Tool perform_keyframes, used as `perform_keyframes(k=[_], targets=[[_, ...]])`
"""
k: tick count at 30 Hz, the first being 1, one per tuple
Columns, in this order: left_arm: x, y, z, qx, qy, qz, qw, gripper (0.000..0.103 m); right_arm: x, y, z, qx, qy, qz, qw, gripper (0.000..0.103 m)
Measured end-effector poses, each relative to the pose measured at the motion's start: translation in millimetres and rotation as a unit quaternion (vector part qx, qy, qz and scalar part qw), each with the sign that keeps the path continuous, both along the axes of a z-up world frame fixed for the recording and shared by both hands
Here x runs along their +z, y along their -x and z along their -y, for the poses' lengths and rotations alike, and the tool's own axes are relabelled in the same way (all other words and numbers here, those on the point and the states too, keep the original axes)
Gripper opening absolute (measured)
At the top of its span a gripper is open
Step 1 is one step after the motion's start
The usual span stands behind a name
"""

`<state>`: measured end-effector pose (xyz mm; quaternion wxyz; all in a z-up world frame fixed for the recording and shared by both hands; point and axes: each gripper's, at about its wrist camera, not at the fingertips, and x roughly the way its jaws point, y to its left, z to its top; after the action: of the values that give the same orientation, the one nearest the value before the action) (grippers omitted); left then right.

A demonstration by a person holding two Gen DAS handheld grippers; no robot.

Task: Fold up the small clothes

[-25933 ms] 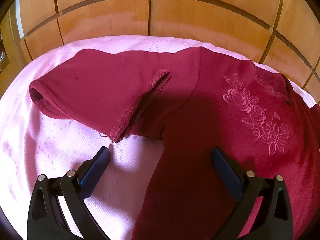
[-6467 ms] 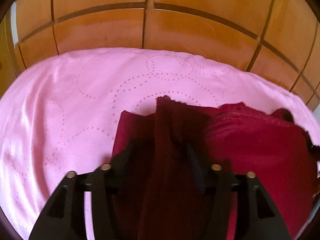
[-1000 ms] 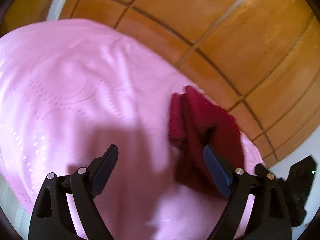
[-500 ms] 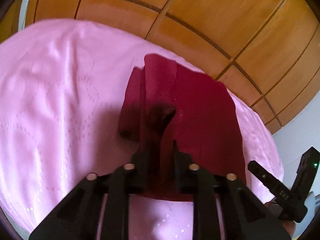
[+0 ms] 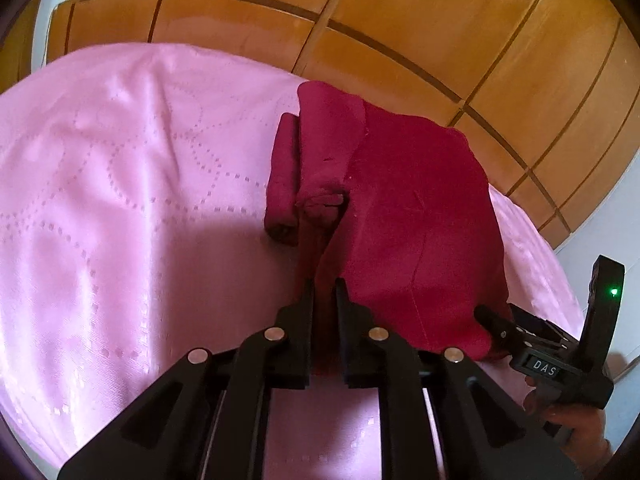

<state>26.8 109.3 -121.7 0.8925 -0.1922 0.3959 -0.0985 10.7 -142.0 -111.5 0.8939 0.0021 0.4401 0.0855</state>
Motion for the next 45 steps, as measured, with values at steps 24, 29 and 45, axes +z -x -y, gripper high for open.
perform_keyframes(k=[24, 29, 45], targets=[[44.5, -93.5, 70.3, -0.050, -0.221, 0.034, 0.9734, 0.070, 65.0, -84.0, 27.5, -0.075, -0.075, 0.017, 0.994, 0.097], [24.6, -90.9, 57.9, -0.042, -0.191, 0.056, 0.9791, 0.076, 55.2, -117.2, 4.0, -0.068, -0.034, 0.010, 0.997, 0.097], [19.2, -90.3, 49.3, -0.054, -0.152, 0.055, 0.9854, 0.080, 12.8, -134.7, 25.1, -0.090, -0.069, 0.000, 0.994, 0.099]])
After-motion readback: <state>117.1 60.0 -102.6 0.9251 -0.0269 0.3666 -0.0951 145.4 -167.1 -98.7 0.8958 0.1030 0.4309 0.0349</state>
